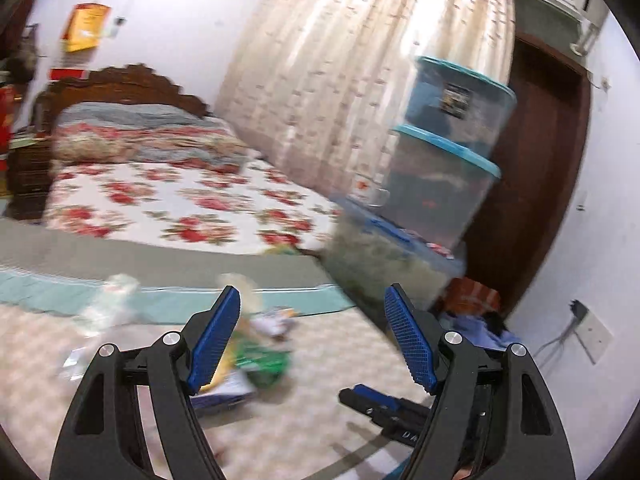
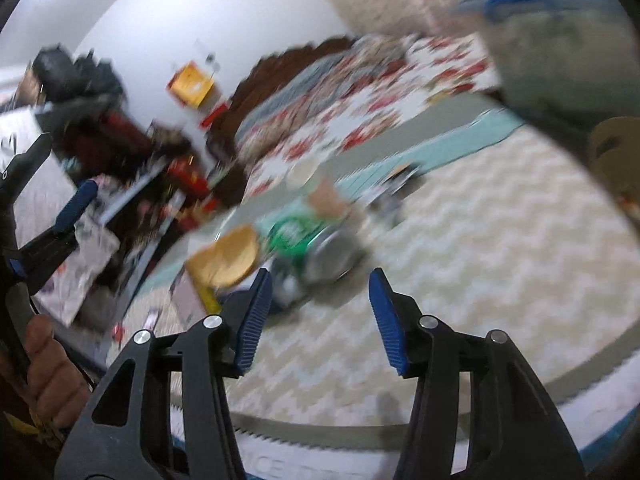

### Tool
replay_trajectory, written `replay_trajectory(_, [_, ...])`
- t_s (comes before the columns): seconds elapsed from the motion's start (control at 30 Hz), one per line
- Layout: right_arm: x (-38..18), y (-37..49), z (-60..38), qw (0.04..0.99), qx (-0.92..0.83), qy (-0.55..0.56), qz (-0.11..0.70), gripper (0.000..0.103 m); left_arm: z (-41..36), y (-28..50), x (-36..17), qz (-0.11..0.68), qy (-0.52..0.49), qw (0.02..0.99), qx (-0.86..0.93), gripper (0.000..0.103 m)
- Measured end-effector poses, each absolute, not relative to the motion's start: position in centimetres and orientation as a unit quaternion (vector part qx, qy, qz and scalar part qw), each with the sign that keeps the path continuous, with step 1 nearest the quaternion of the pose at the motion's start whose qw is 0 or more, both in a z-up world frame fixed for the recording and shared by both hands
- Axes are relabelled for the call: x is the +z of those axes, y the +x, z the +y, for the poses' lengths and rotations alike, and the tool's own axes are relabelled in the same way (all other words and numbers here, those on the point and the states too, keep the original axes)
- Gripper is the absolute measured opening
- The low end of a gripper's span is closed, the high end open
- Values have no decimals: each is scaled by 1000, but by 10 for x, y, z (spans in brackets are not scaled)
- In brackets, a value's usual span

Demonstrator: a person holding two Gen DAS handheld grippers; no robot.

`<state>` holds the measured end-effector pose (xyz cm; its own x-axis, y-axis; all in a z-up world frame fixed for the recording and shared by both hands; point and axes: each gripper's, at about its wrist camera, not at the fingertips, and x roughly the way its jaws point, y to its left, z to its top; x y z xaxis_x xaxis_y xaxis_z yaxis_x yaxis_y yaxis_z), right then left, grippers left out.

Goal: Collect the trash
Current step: 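Return both tools to the table near the red-white box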

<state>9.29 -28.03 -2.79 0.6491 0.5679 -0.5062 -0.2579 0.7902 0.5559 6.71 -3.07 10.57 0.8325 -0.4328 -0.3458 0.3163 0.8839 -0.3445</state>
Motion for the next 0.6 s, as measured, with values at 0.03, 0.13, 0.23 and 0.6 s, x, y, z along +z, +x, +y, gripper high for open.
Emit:
replay_trajectory(0.03, [-31,94,-269,876,242,218,355,50,-16,63,100,215,-138,949,-187,71])
replay_trajectory(0.13, [-42,97,-237,865,258,202,379,48,21,52,80,235,-126,953,-146,71])
replay_trajectory(0.23, [-51,99,-209,856,267,185,402,47,49,48,51,273,-121,948,-113,71])
replay_trajectory(0.6, [-69,99,-151,841,273,127,449,47,76,53,-5,346,-161,916,-120,71])
